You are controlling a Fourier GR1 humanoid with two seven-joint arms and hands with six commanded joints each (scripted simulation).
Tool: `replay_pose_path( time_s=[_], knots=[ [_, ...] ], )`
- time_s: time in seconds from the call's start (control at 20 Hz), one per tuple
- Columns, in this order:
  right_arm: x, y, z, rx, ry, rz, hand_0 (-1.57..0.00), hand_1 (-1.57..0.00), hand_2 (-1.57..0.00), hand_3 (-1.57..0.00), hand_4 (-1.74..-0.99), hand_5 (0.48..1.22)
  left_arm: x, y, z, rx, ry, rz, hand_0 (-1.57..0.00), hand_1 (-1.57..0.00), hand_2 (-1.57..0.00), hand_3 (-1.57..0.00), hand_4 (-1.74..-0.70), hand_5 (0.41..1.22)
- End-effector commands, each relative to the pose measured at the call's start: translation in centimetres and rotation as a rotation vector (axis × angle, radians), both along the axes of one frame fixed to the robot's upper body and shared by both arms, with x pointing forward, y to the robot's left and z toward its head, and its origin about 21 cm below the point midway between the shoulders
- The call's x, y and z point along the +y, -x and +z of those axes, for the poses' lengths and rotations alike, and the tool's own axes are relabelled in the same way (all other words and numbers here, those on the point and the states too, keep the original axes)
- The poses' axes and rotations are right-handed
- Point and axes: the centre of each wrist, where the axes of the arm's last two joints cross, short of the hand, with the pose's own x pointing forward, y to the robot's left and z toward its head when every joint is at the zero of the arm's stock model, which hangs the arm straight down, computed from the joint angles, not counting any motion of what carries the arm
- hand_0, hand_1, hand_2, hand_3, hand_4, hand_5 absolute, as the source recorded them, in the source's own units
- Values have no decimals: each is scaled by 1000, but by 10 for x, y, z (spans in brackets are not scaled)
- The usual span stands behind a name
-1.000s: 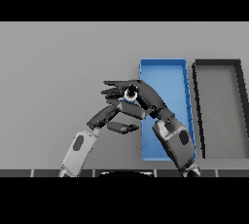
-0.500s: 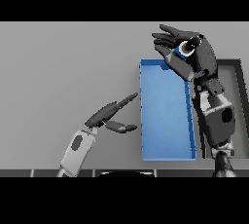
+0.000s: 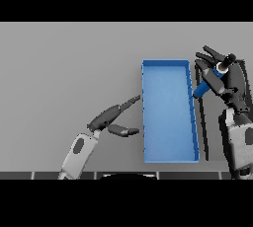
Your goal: Pick up the blue pipe and place it into the blue bin.
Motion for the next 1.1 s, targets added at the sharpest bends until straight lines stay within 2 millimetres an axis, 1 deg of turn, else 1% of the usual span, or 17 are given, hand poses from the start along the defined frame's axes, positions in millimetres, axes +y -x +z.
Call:
replay_pose_path(
  time_s=[0.0,0.1,0.2,0.25,0.35,0.4,0.45,0.5,0.55,0.7,0.75,0.8,0.85,0.9,0.95,1.0,1.05],
  knots=[
    [-5,6,-9,31,-1,-26,-1571,-1571,-1571,-1571,-1741,1221,0,0,-2,13,-5,0,1,1,1,1,-870,421],
    [-1,18,-32,103,-16,-40,-1571,-1571,-1571,-1571,-1741,1221,2,2,-2,19,6,2,1,1,1,1,-877,422],
    [-4,29,-51,177,-52,-96,-1571,-1571,-1571,-1571,-1741,1221,2,2,-2,22,5,11,1,1,1,1,-879,425],
    [-4,35,-57,208,-56,-120,-1571,-1571,-1571,-1571,-1741,1221,1,4,-2,23,9,7,1,1,1,1,-880,427],
    [-4,42,-73,290,-51,-178,-1571,-1571,-1571,-1571,-1741,1221,6,5,-5,31,1,10,1,1,1,1,-882,427],
    [-2,45,-80,330,-38,-211,-1571,-1571,-1571,-1571,-1741,1221,4,3,-1,25,6,14,1,1,1,1,-884,425],
    [-1,48,-86,372,-41,-239,-1571,-1571,-1571,-1508,-1741,1221,3,5,-2,27,14,9,1,1,1,1,-887,423],
    [3,51,-95,411,-47,-262,-1571,-1571,-1571,-1521,-1741,1221,4,5,-2,22,11,7,1,1,1,1,-888,422],
    [4,51,-100,438,-45,-280,-1571,-1571,-1571,-1255,-1741,1221,2,7,-5,31,-4,9,1,1,1,1,-887,420],
    [7,58,-120,562,-1,-325,-1571,-1571,-1571,-908,-1741,1221,1,5,-3,24,-2,12,1,1,1,1,-883,421],
    [9,58,-128,604,8,-352,-1571,-1548,-1571,-847,-1741,1221,1,8,-6,25,2,2,1,1,1,1,-883,421],
    [7,55,-130,631,16,-354,-1465,-1336,-1339,-788,-1678,1221,1,8,-4,23,-1,5,1,1,1,1,-882,421],
    [7,54,-131,643,26,-348,-1172,-1069,-1071,-630,-1592,1221,1,7,-3,20,2,6,1,1,1,1,-881,422],
    [7,54,-131,641,36,-334,-937,-855,-856,-504,-1503,1221,1,7,-3,20,1,6,1,1,1,1,-878,422],
    [7,54,-131,639,47,-318,-750,-684,-685,-403,-1413,1221,1,7,-3,20,1,6,1,1,1,1,-878,425],
    [6,54,-133,663,63,-305,-599,-547,-548,-322,-1337,1221,1,7,-2,20,-1,6,1,1,1,1,-878,427],
    [4,52,-135,702,101,-291,-479,-437,-438,-258,-1275,1186,1,7,-1,24,0,5,1,1,1,1,-878,428]
  ],
)
